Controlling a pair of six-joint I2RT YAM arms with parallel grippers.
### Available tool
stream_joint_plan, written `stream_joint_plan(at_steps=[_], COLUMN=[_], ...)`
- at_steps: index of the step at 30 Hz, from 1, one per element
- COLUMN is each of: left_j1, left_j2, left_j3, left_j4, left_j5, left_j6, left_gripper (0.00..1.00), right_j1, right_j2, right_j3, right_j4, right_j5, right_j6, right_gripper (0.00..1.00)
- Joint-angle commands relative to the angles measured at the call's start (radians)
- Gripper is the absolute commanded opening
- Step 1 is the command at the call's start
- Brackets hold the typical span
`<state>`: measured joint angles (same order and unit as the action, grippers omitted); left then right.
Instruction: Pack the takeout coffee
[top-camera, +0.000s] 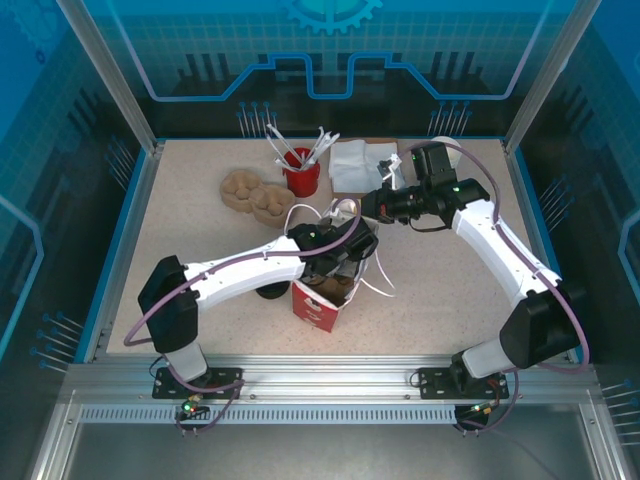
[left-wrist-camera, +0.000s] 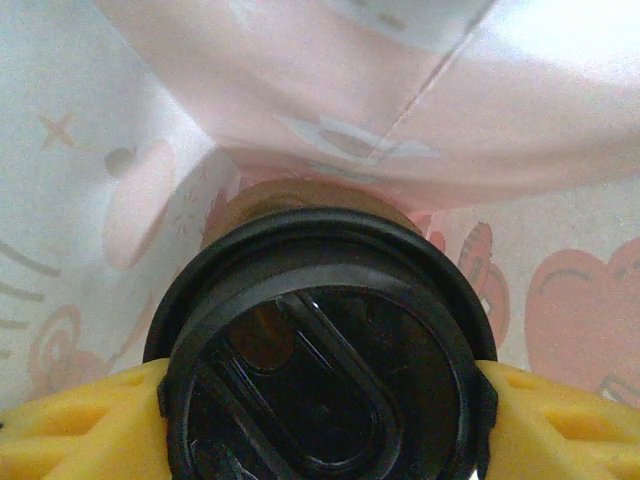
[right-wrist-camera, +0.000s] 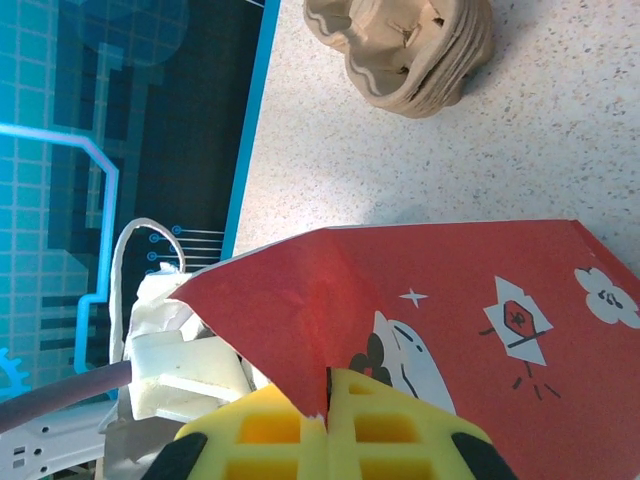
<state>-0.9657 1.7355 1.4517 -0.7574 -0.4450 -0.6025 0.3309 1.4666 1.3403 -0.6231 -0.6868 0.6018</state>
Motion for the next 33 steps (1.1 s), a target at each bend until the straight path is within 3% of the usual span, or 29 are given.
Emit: stream_joint_plan(at_steps=[1,33], left_j1=[0.055,0.099], left_j2=[0.051,0.139], left_j3=[0.039,-0.003], left_j4=[0.0,0.035], left_j5=[0.034,0.162], left_j6=[-0.024,-0.028], left_gripper=[0.69,0.68], right_j1=[0.033,0.023], right_j2=[-0.013,0.012], right_j3=[-0.009,-0.007], right_j4=[-0.082,-0.088], right_j5=[-0.152,-0.104], right_j6=[-0.022,-0.016], right_gripper=[0.0,0.0])
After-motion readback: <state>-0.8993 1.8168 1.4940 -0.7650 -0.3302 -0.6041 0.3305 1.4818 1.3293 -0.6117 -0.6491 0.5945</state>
